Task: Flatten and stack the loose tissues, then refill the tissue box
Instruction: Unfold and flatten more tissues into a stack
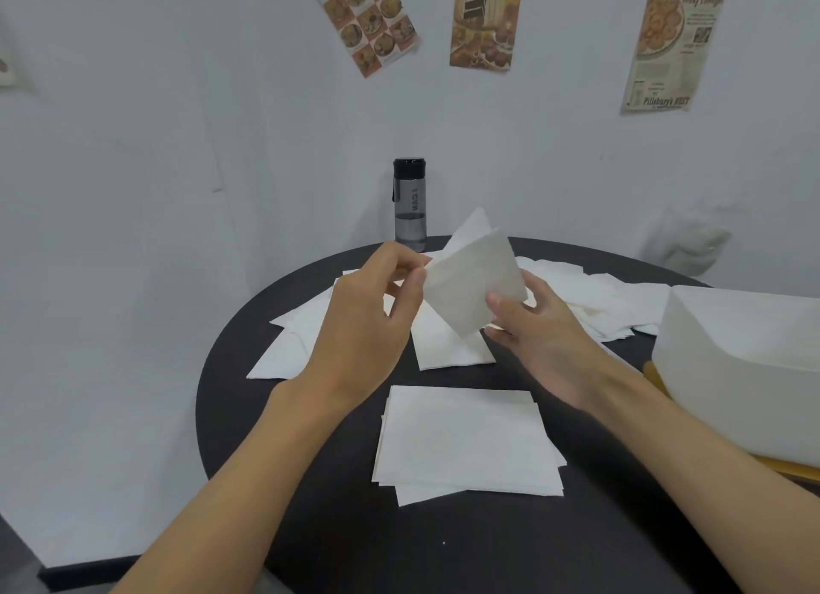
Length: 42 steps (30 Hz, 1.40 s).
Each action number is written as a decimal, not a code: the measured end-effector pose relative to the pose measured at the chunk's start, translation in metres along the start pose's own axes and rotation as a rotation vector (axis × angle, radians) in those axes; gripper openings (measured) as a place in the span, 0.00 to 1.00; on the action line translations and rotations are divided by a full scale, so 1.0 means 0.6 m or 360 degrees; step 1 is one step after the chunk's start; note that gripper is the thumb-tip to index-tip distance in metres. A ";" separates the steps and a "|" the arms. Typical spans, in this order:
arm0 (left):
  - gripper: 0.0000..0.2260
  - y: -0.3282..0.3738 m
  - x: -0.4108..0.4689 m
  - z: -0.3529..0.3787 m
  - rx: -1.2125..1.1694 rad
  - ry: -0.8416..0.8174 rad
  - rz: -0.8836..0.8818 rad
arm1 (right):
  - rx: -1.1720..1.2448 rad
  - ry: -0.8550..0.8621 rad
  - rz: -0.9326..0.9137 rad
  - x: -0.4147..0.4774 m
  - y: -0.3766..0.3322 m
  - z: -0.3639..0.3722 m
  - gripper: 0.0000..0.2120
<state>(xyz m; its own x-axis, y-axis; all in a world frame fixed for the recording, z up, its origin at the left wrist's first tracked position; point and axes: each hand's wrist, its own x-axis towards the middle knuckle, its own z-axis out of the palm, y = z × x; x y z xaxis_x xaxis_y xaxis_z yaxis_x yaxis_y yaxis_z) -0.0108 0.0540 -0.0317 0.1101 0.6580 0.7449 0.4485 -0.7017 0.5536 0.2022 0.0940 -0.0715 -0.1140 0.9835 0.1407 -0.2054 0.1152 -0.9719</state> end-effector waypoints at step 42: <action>0.16 -0.065 -0.083 -0.008 -0.0233 -0.0620 -0.0615 | -0.1630 -0.0771 0.0284 -0.066 -0.049 -0.040 0.12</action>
<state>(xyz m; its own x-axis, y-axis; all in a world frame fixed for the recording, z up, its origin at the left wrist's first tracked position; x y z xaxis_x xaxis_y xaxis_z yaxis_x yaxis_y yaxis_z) -0.0377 0.0474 -0.0885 0.2938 0.9072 0.3012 0.3967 -0.4024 0.8250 0.2359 0.0550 -0.0527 -0.4697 0.8658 -0.1725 0.7135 0.2572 -0.6517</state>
